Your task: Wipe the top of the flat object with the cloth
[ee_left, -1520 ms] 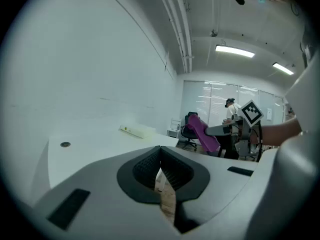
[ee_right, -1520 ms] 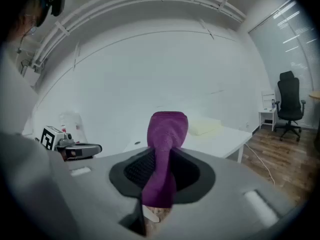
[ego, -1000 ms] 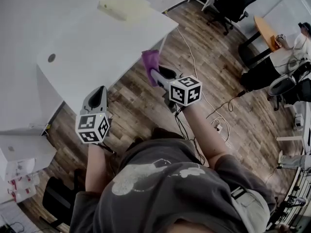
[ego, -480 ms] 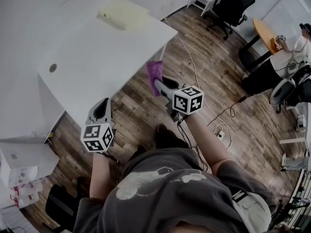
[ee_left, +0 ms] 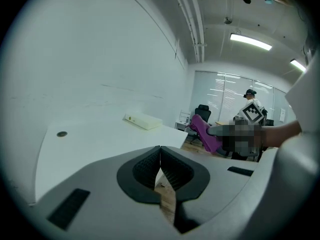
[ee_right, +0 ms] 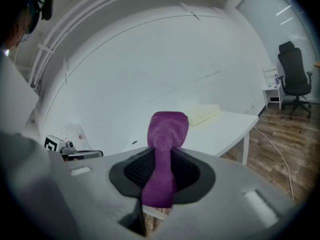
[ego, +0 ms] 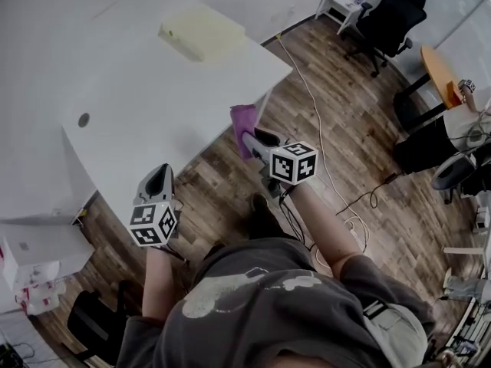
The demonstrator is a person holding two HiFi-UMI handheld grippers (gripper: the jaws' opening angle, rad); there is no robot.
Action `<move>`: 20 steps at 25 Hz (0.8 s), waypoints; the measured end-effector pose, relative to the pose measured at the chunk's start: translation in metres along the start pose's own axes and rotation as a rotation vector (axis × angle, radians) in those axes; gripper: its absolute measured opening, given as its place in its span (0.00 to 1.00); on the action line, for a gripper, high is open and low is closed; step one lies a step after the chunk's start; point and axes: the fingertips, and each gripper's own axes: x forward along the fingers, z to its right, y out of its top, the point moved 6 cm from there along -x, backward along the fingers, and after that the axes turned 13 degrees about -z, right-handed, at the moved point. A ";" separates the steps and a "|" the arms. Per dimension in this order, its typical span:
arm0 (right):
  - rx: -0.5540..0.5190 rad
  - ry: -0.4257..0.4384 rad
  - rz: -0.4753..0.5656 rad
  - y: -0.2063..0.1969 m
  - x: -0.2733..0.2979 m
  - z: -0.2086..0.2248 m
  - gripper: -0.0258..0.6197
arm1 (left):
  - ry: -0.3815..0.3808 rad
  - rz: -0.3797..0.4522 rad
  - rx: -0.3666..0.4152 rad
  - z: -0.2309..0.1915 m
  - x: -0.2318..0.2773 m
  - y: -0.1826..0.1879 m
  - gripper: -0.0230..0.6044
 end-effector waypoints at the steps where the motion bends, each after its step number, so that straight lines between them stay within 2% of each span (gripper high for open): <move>1: 0.000 0.010 -0.004 0.008 0.002 0.011 0.19 | 0.004 -0.003 -0.004 0.004 0.009 0.007 0.03; 9: -0.004 0.060 -0.009 0.063 0.010 0.088 0.19 | 0.012 -0.040 -0.009 0.043 0.082 0.055 0.03; 14: 0.009 0.080 -0.017 0.076 0.009 0.117 0.19 | 0.031 -0.049 -0.013 0.056 0.102 0.071 0.03; 20: -0.023 0.115 -0.026 0.100 0.003 0.156 0.19 | 0.088 -0.027 -0.027 0.073 0.126 0.093 0.03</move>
